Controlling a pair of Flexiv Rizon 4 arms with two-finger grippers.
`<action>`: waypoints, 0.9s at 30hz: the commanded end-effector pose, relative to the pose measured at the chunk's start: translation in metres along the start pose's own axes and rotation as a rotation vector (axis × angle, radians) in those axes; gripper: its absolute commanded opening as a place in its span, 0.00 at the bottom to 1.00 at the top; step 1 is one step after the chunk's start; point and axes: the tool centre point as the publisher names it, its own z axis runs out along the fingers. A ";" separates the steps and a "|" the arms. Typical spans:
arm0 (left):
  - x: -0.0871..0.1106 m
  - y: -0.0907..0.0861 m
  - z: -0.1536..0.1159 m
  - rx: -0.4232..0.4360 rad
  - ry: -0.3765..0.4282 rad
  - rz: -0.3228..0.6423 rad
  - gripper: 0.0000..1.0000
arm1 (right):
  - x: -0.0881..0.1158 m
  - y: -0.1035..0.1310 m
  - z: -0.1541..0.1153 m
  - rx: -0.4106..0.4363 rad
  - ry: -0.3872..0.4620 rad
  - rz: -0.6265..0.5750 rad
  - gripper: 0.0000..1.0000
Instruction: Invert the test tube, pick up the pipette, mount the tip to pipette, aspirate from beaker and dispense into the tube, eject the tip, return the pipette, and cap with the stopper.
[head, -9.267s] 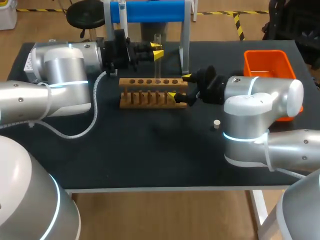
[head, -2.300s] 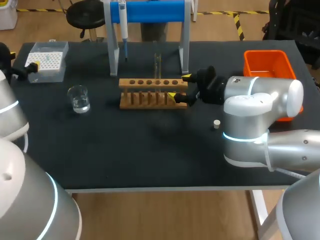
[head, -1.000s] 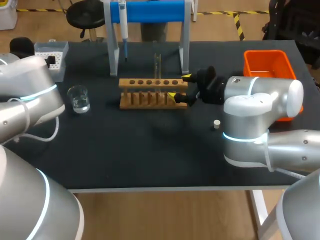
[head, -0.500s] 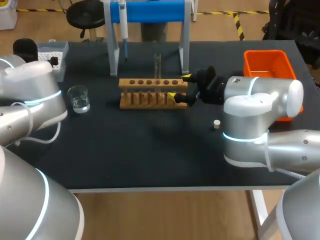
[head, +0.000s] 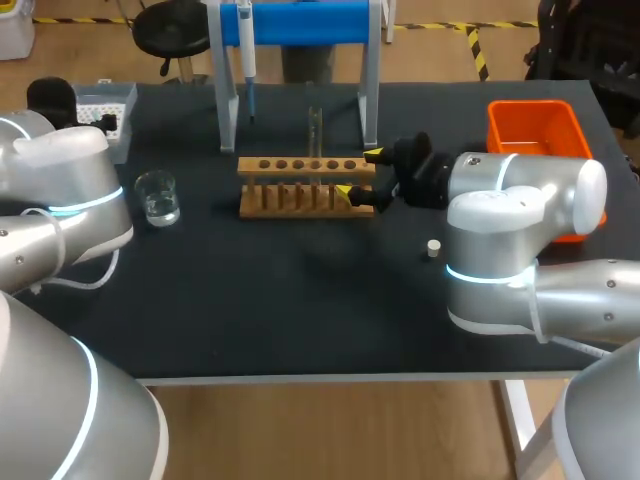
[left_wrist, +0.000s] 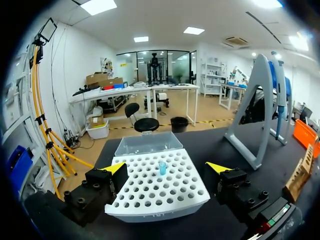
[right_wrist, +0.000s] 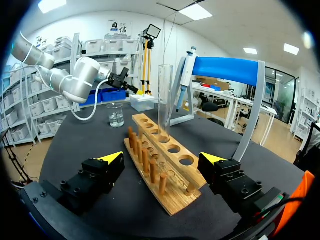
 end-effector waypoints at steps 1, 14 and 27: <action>0.000 0.000 0.003 0.001 -0.001 -0.001 1.00 | 0.001 0.000 -0.001 -0.001 -0.002 0.000 1.00; -0.001 0.004 0.017 -0.009 -0.010 -0.027 1.00 | 0.001 0.000 -0.001 -0.001 -0.002 0.000 1.00; -0.003 0.000 0.028 -0.020 -0.024 -0.007 1.00 | 0.001 0.000 -0.001 -0.001 -0.002 0.000 1.00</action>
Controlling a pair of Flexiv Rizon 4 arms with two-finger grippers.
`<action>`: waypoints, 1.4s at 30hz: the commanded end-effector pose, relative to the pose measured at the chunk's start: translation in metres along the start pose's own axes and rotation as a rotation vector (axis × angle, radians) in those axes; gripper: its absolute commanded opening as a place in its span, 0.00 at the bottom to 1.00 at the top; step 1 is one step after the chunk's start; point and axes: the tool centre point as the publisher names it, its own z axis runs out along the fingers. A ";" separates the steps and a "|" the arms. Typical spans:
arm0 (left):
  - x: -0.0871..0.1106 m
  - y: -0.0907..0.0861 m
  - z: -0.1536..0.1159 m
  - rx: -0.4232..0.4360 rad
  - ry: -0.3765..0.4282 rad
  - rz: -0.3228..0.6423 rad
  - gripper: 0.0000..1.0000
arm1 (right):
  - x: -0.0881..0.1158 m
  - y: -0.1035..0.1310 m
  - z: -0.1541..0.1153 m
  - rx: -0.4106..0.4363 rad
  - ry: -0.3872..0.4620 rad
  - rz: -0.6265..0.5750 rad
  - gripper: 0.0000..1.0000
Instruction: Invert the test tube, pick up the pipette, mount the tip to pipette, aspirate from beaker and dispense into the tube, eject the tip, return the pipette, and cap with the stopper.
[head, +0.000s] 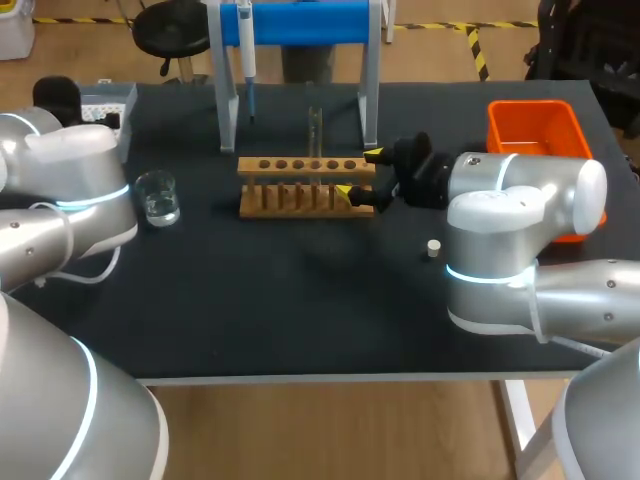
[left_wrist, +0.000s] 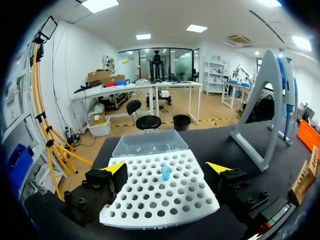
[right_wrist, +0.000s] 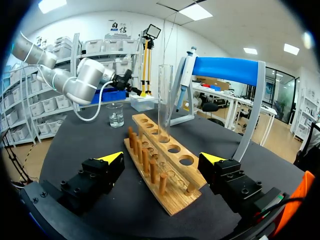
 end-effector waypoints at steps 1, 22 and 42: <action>0.001 -0.002 0.006 0.001 -0.005 0.001 1.00 | 0.001 0.000 -0.001 -0.001 -0.002 0.000 1.00; -0.001 -0.008 0.011 0.002 -0.014 -0.010 0.54 | 0.001 0.000 -0.001 -0.001 -0.002 0.000 1.00; -0.002 -0.004 0.014 -0.010 -0.012 -0.017 0.46 | 0.001 0.000 -0.001 -0.001 -0.002 0.000 1.00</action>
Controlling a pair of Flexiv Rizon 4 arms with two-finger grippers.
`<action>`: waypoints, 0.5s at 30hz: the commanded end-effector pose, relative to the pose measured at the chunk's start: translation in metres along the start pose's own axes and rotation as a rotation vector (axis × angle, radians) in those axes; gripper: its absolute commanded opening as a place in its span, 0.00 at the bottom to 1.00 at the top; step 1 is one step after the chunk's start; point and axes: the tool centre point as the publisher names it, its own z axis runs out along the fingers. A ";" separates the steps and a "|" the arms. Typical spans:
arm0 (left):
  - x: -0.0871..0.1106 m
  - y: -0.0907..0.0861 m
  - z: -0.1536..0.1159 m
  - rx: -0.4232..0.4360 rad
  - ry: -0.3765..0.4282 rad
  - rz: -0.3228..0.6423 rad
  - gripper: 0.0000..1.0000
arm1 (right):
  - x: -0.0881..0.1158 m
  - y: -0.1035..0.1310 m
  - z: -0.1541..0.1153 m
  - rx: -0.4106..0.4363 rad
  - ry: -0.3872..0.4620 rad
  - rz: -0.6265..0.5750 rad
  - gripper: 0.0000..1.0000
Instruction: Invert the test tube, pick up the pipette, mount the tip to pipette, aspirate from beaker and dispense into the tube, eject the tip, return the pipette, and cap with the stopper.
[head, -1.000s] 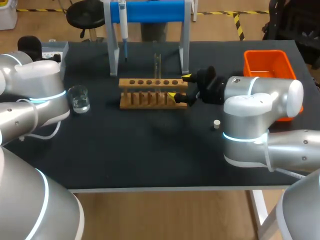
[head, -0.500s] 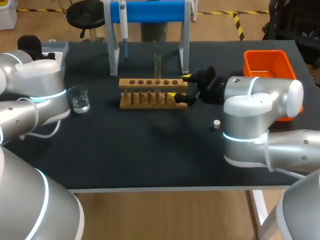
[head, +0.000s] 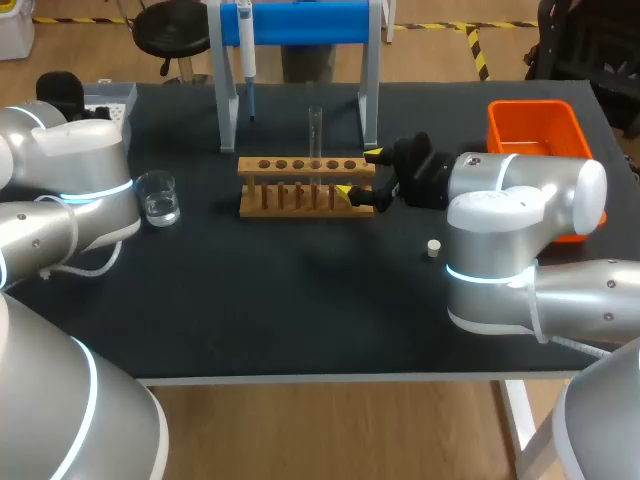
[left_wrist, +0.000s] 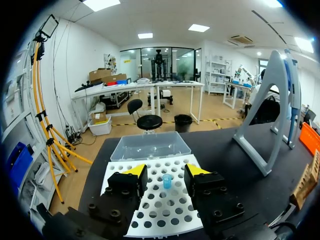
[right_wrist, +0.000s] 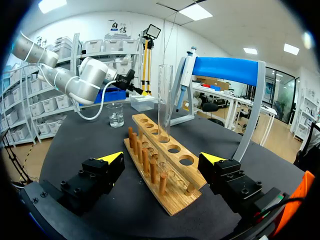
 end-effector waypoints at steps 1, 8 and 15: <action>0.000 0.000 0.004 -0.004 -0.002 -0.001 0.46 | 0.001 0.000 -0.001 -0.001 -0.002 0.000 1.00; -0.001 0.001 0.004 -0.006 -0.006 -0.004 0.47 | 0.001 0.000 -0.001 -0.001 -0.002 0.000 1.00; -0.001 0.002 0.005 -0.008 -0.006 -0.002 0.43 | 0.001 0.000 -0.001 -0.001 -0.002 0.000 1.00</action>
